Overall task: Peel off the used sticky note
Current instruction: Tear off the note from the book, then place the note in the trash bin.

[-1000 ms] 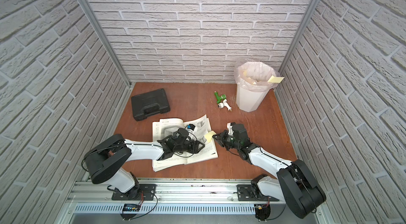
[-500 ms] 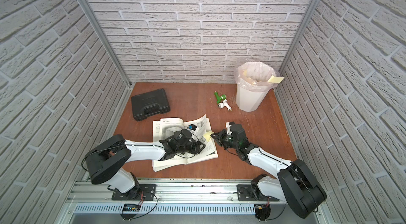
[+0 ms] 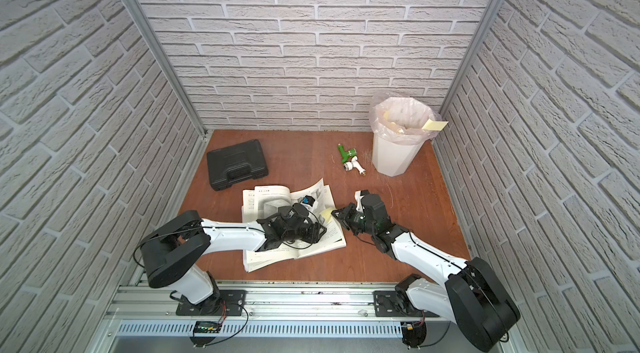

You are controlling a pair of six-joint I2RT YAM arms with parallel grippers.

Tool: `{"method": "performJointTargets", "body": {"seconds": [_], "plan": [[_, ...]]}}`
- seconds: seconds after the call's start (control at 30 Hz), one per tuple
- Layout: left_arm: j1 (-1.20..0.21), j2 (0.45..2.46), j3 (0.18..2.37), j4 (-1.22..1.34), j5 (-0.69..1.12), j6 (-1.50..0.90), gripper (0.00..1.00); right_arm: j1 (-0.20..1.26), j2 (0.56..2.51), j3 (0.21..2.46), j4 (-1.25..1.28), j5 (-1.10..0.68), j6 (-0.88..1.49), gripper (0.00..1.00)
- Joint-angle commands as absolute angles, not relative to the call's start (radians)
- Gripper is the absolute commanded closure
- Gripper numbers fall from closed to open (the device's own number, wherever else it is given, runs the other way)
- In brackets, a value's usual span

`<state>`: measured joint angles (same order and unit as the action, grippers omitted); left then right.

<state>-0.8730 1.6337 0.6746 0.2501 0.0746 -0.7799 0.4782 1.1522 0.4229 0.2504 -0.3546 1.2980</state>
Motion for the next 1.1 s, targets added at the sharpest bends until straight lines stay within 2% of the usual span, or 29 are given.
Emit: {"method": "performJointTargets", "body": {"seconds": [0.0, 0.43, 0.63, 0.87, 1.07], "plan": [[-0.887, 1.703, 0.652, 0.091, 0.103, -0.778, 0.40, 0.490, 1.157, 0.458, 0.311, -0.340, 1.306, 0.97], [-0.887, 1.720, 0.663, 0.091, 0.116, -0.773, 0.40, 0.497, 1.143, 0.521, 0.258, -0.331, 1.279, 0.97], [-0.888, 1.702, 0.651, 0.114, 0.135, -0.766, 0.39, 0.481, 1.091, 0.617, 0.111, -0.288, 1.167, 0.97], [-0.888, 1.646, 0.604, 0.213, 0.177, -0.764, 0.39, 0.374, 1.082, 0.860, -0.108, -0.335, 0.996, 0.97], [-0.887, 1.604, 0.582, 0.299, 0.225, -0.762, 0.38, 0.201, 1.167, 1.136, -0.233, -0.449, 0.906, 0.97]]}}
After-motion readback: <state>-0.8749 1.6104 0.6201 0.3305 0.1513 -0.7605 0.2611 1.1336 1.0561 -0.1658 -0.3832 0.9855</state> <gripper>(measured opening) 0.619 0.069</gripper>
